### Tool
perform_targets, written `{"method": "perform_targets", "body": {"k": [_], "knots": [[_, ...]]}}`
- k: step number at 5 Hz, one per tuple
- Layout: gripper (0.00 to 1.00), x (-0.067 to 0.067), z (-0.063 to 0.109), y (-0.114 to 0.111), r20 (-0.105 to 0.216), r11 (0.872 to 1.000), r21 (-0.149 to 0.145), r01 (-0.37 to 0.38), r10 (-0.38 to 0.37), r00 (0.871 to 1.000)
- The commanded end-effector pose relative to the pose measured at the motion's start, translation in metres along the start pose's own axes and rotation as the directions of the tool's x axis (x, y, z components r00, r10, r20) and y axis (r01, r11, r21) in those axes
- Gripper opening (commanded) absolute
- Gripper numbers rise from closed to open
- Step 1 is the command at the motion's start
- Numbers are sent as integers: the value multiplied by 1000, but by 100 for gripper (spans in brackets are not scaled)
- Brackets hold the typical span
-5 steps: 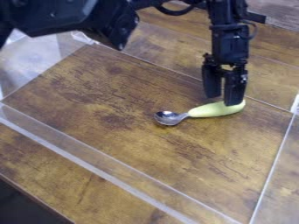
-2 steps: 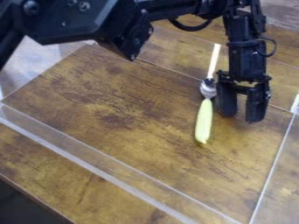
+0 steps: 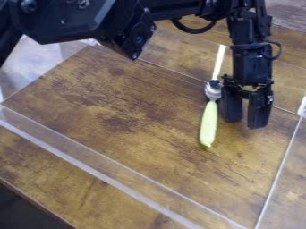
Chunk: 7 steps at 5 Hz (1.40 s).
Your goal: Move the green spoon to the right
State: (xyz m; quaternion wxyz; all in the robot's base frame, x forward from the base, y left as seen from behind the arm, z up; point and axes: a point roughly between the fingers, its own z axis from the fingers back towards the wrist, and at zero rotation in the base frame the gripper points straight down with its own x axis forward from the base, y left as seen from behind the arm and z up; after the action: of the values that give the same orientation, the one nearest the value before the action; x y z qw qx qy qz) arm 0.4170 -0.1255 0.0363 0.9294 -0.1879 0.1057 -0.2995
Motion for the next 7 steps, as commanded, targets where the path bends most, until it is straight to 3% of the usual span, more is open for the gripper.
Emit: {"method": "perform_targets", "body": {"k": [1, 3, 4, 6, 7], "knots": [[100, 0, 23, -20, 33, 999, 10, 39, -39, 999], [100, -3, 33, -36, 31, 998, -33, 59, -58, 998], [0, 0, 25, -33, 20, 998, -50, 28, -27, 999], [0, 7, 23, -22, 30, 995, -99, -27, 30, 999], [0, -4, 29, -19, 44, 989, -119, -82, 88, 995]]}}
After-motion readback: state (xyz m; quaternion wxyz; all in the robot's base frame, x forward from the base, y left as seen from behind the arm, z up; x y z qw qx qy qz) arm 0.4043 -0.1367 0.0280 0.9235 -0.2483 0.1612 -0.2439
